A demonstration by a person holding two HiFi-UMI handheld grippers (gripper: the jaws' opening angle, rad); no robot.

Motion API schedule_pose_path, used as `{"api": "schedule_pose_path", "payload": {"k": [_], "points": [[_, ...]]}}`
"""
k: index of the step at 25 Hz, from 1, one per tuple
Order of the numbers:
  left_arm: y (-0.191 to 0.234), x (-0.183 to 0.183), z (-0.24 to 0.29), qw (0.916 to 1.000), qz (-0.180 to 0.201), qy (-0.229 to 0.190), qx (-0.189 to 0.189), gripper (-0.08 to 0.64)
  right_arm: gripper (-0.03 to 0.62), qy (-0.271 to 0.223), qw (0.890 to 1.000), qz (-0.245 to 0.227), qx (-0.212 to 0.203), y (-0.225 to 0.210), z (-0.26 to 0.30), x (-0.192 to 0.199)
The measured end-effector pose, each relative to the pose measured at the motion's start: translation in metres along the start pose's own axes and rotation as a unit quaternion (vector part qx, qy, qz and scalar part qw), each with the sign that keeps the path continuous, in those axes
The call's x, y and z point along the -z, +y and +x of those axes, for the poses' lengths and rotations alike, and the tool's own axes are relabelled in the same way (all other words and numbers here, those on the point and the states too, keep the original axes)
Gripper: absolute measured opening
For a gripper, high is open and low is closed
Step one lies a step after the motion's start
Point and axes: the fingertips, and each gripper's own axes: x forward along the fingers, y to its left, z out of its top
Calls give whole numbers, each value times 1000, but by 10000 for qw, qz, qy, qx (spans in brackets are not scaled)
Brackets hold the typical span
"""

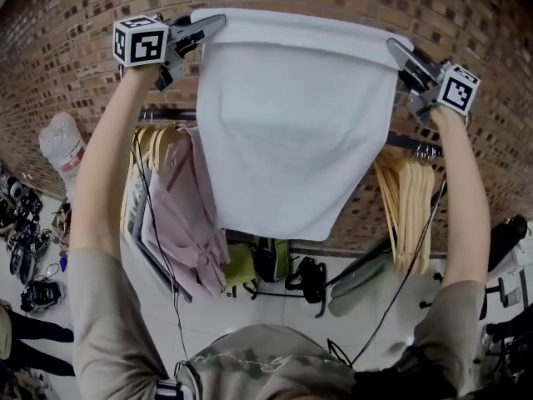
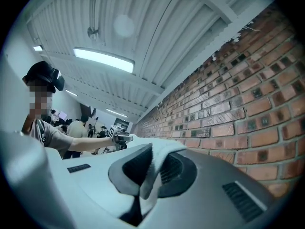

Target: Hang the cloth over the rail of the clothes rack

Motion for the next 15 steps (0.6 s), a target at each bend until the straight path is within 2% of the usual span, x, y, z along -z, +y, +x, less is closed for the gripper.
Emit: {"api": "schedule_pose_path", "payload": {"k": [3, 7, 12, 15], "points": [[13, 13, 10, 9998, -174, 116, -23, 17, 18, -9, 9999, 155, 23, -17, 9, 10], [29, 42, 26, 9987, -207, 368, -303, 17, 18, 202, 9979, 523, 336, -45, 13, 45], [37, 92, 42, 9946, -639, 657, -488, 17, 18, 456, 9927, 968, 559, -59, 15, 91], [43, 109, 41, 9939, -798, 507, -567, 18, 18, 587, 9900, 1143, 579, -64, 18, 113]]}}
